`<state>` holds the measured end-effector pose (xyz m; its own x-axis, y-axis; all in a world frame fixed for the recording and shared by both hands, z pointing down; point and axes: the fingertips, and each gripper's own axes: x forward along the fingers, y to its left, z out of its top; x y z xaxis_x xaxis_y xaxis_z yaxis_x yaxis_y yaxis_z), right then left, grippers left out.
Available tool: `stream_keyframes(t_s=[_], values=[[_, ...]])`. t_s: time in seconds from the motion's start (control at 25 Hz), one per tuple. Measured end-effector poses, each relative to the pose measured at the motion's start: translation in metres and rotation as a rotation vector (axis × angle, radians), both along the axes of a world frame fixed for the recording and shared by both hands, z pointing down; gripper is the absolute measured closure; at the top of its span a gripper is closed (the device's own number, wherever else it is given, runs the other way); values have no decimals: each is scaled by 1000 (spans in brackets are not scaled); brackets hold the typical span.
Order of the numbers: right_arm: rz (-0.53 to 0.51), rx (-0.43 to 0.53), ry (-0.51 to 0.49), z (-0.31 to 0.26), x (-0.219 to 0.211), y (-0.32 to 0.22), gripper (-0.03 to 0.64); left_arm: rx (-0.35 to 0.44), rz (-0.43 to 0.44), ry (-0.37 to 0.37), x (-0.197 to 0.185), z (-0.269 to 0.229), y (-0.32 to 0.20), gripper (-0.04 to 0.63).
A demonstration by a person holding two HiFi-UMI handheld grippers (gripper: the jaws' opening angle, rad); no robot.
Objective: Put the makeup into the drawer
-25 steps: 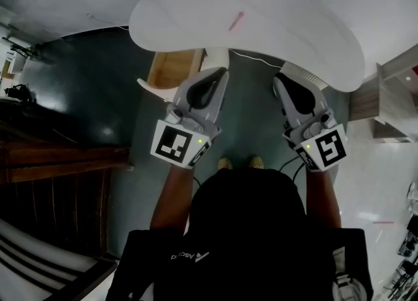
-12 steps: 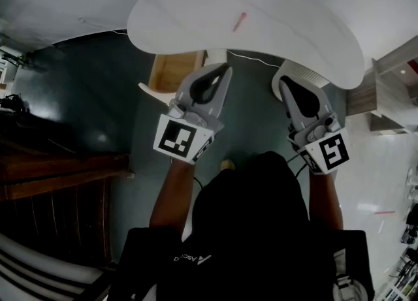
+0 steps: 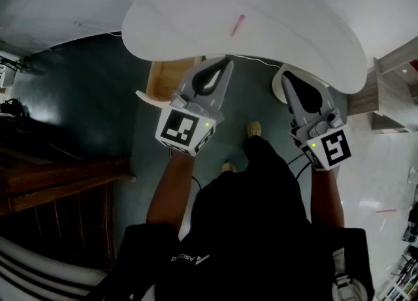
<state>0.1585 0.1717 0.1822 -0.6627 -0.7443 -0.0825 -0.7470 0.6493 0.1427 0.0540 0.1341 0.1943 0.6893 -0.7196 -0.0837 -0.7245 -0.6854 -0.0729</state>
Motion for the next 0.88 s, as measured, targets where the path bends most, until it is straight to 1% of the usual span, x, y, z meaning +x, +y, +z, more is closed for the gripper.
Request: stream_keyframes(t_s=[0.2,0.32,0.52,0.8,0.84,0.88], values=[[-17,9,-6,5,11,-50,614,-24,-18,-32,9,11,-50,584],[-24,-4,-8,10,22,-85,614,-48,-32,-51,19,23,-86,583],[-51,-32,-10,23,41,-143,614,-109,-73,-77,34,45,-149,581],[-104,-67,12,40,54,-202,614,-201,-105,-121,55,77,-216,580],[-112,-72,8,42,56,-210,614,-214,-110,-131,58,82,-225,578],[-119,-76,4,43,58,-216,614,-228,-116,-141,60,87,-233,561]])
